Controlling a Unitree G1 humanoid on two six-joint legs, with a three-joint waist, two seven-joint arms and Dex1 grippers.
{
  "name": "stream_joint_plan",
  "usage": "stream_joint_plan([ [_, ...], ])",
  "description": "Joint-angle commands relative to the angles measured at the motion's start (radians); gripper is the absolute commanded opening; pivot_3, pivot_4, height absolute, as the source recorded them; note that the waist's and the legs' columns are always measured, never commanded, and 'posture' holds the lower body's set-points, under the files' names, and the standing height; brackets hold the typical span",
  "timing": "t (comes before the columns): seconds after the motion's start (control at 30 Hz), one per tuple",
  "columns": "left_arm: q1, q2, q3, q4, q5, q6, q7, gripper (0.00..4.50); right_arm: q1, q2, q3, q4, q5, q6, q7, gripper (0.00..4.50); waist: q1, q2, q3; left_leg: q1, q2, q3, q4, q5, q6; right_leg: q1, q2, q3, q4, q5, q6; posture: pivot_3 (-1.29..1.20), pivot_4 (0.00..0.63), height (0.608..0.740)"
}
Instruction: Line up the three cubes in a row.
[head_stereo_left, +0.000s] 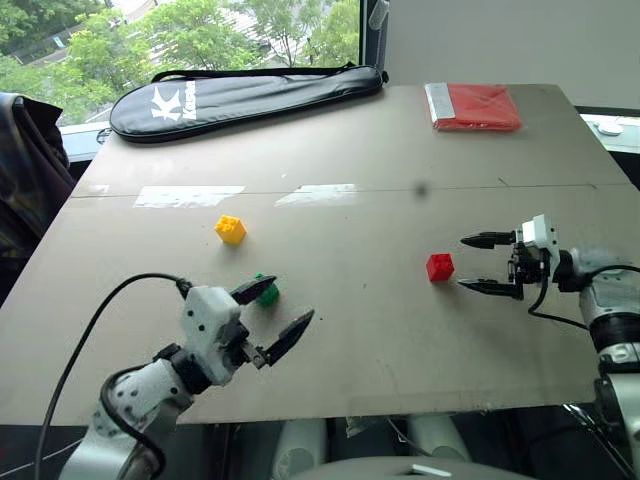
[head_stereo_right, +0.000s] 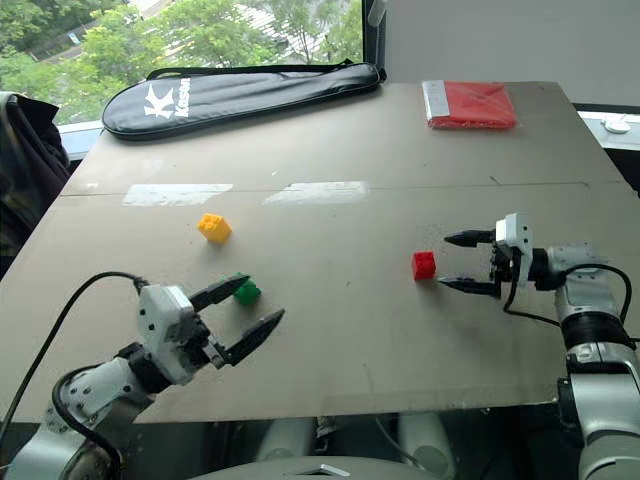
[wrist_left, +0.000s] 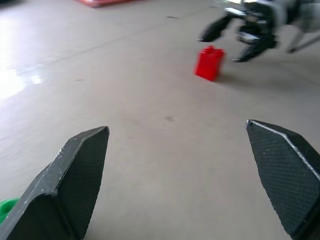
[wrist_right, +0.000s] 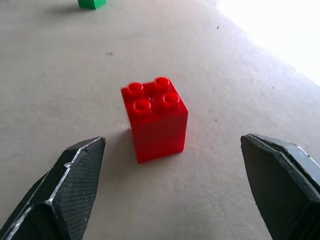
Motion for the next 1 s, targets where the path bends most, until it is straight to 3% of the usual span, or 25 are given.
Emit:
stream_joint_plan([
  [0.03,0.03,-0.054,0.036,0.046,0.1,-0.104,0.084,4.5,0.089,-0.028,-0.072,-0.239,0.11,0.131,-0.03,4.46,0.0,0.0,0.0,0.001,0.0,0.0,0.0,0.0,0.0,0.0,0.0,0.0,0.001,0.0,0.0,0.0,0.15,0.708],
  [0.13,0.004,-0.038,0.04,0.144,0.202,-0.161,0.113,4.5,0.174,-0.031,-0.096,-0.412,0.164,0.219,-0.076,4.46,0.0,0.0,0.0,0.001,0.0,0.001,0.001,0.0,0.0,0.0,0.002,-0.001,0.001,-0.002,0.004,0.0,0.15,0.708],
  [0.3,-0.096,0.002,-0.005,0.257,0.228,-0.187,0.074,4.5,0.307,-0.029,-0.12,-0.618,0.227,0.32,-0.135,4.46,0.002,0.0,0.0,0.001,0.001,0.0,0.001,0.0,0.0,0.0,0.003,-0.003,0.004,-0.003,0.004,0.0,0.15,0.708],
  [0.67,-0.279,0.088,-0.085,0.53,0.216,-0.225,-0.1,4.5,0.401,-0.03,-0.168,-0.717,0.257,0.314,-0.141,4.46,0.0,-0.001,0.0,0.0,0.001,0.001,0.001,0.0,0.0,0.0,0.002,-0.003,0.002,-0.002,0.004,0.0,0.15,0.708],
  [0.77,-0.296,0.094,-0.097,0.573,0.224,-0.239,-0.126,3.72,0.419,-0.034,-0.175,-0.729,0.262,0.311,-0.132,4.5,0.001,-0.001,0.0,0.0,0.001,0.0,0.001,0.0,0.0,0.0,0.002,-0.003,0.002,-0.002,0.004,0.0,0.15,0.708],
  [0.83,-0.302,0.099,-0.104,0.591,0.223,-0.243,-0.146,2.93,0.436,-0.032,-0.177,-0.746,0.269,0.313,-0.131,4.5,0.001,-0.001,0.0,0.0,0.001,0.001,0.001,0.0,0.0,0.0,0.002,-0.003,0.002,-0.002,0.004,0.0,0.15,0.708],
  [0.87,-0.302,0.1,-0.105,0.592,0.219,-0.238,-0.152,2.29,0.442,-0.031,-0.177,-0.754,0.271,0.315,-0.133,4.5,0.001,-0.001,0.0,0.0,0.001,0.001,0.001,0.0,0.0,0.0,0.002,-0.003,0.002,-0.002,0.004,0.0,0.15,0.708],
  [0.9,-0.302,0.103,-0.106,0.593,0.218,-0.238,-0.158,2.1,0.446,-0.031,-0.177,-0.761,0.273,0.318,-0.136,4.5,0.0,-0.001,0.0,0.0,0.001,0.001,0.001,0.0,0.0,0.0,0.002,-0.003,0.002,-0.002,0.004,0.0,0.15,0.708],
  [0.93,-0.3,0.104,-0.106,0.591,0.216,-0.237,-0.161,1.57,0.45,-0.031,-0.179,-0.767,0.275,0.32,-0.139,4.5,0.0,-0.001,0.0,0.0,0.001,0.001,0.001,0.0,0.0,0.0,0.002,-0.003,0.002,-0.002,0.004,0.0,0.15,0.708],
  [0.97,-0.299,0.104,-0.107,0.59,0.214,-0.237,-0.163,1.3,0.453,-0.032,-0.181,-0.772,0.277,0.322,-0.143,4.5,0.0,-0.001,0.0,0.001,0.001,0.0,0.001,0.0,0.0,0.0,0.002,-0.003,0.003,-0.002,0.004,0.0,0.15,0.708],
  [1.0,-0.298,0.105,-0.108,0.588,0.211,-0.236,-0.167,1.33,0.456,-0.032,-0.183,-0.776,0.278,0.324,-0.146,4.5,0.0,-0.001,0.0,0.001,0.001,0.0,0.001,0.0,0.0,0.0,0.002,-0.002,0.003,-0.002,0.004,0.0,0.15,0.708],
])
